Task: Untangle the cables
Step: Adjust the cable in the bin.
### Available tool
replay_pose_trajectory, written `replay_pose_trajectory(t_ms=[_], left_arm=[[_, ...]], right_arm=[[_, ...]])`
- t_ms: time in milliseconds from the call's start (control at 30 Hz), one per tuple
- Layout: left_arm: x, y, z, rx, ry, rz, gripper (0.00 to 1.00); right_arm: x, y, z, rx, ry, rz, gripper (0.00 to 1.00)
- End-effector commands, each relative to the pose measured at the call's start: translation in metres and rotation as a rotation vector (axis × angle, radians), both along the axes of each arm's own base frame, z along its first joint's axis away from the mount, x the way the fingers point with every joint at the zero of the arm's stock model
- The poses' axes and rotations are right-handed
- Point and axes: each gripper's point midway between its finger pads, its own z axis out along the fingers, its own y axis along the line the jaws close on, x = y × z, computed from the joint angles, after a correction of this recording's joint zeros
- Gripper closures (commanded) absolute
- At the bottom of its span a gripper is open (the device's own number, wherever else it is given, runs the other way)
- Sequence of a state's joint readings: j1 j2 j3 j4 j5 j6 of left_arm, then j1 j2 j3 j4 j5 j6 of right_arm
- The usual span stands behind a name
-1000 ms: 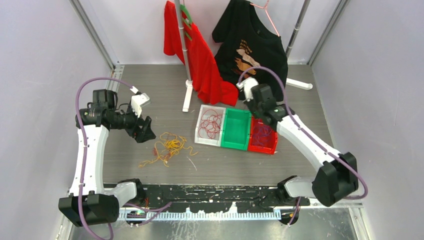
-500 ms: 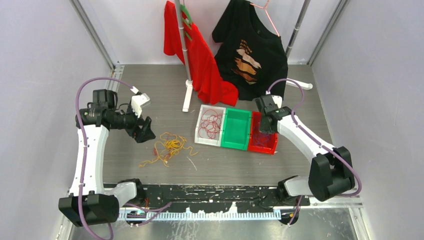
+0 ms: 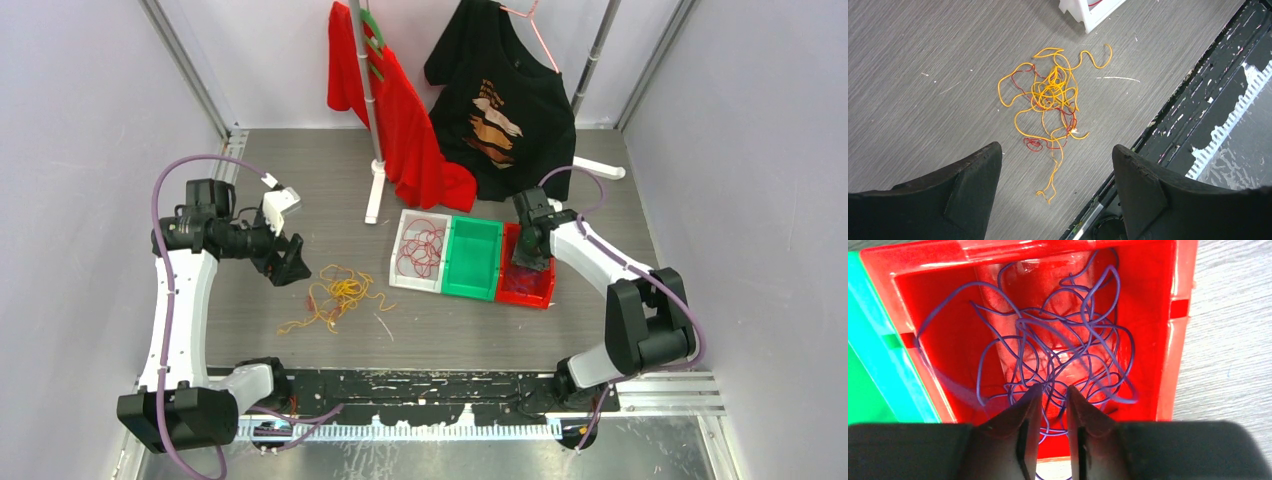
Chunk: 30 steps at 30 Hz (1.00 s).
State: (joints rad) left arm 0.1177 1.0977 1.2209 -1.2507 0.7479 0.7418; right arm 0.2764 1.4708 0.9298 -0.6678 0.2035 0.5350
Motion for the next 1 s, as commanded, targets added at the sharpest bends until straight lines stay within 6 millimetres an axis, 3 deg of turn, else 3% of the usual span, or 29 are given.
replay_pose_trajectory(t_ms=[0,200,367,533,733,967], left_arm=[[0.002,-0.003,0.0,-0.007,-0.013,-0.025,0.19],[0.002,-0.004,0.002,-0.013,-0.003,-0.03,0.19],[0.002,-0.004,0.006,-0.014,-0.024,-0.036,0.19],[0.002,-0.005,0.005,-0.017,-0.014,-0.039,0.19],[0.002,-0.004,0.006,-0.015,-0.016,-0.038,0.19],[0.003,-0.004,0.004,-0.011,-0.015,-0.036,0.19]], right_arm=[[0.015,0.007,0.021,0.039,-0.091,0.01,0.62],[0.015,0.004,0.065,0.045,-0.196,0.047,0.44],[0.009,0.0,0.083,0.047,-0.227,0.056,0.4],[0.011,0.008,0.103,0.098,-0.283,0.087,0.39],[0.037,0.005,0.128,0.07,-0.341,0.098,0.41],[0.079,-0.001,0.121,0.061,-0.373,0.088,0.45]])
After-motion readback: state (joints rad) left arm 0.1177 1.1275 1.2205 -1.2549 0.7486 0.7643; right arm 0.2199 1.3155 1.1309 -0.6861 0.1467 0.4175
